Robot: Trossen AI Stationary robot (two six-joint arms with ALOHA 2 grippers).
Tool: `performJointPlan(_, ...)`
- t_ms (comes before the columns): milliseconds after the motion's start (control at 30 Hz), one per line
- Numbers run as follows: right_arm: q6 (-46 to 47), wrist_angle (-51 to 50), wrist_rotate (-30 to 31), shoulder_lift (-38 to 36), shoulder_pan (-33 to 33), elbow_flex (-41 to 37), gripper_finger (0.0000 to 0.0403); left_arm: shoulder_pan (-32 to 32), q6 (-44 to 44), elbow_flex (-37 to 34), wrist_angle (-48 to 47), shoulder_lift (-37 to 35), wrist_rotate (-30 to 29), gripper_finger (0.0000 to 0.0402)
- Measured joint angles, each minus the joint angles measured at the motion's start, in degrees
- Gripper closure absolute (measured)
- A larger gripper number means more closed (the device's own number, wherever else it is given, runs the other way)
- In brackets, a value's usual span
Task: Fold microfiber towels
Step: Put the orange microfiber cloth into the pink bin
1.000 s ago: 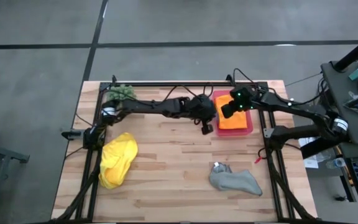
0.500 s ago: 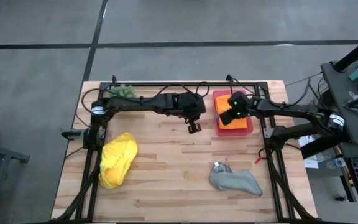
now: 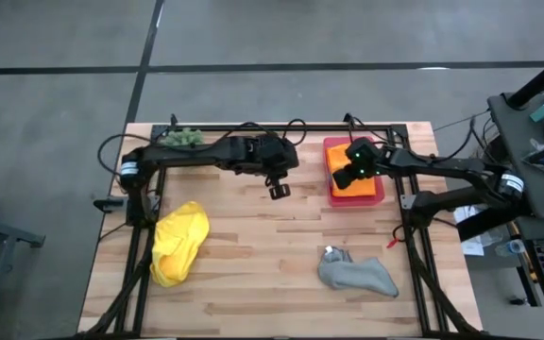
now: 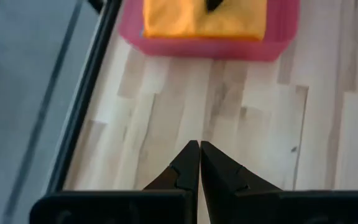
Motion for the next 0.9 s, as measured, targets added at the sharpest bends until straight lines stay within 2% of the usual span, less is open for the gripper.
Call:
performJointPlan(167,1.3,-0.7,-0.4,-2.3,3.3,0.2,0.0394,-1.7,0.0,-2.0,-0.8,-2.6,-2.1,0.0402)
performJointPlan(400,3.4,-0.8,-0.4,-1.3,8.4,-0.4,0.0394,-2.7,-1.5,-10.6,5.3,-8.2,-2.5,0.0402)
performJointPlan(667,3.9,0.4,0.2,4.2,9.0,-1.3,0.0394,-3.7,-1.6,-20.7,15.6,-16.4,-2.8,0.0402)
performJointPlan(900,3.0,-2.3,0.2,3.3,8.9,2.2,0.0394,-5.0,-1.8,-26.9,20.1,-22.4,-3.1,0.0402)
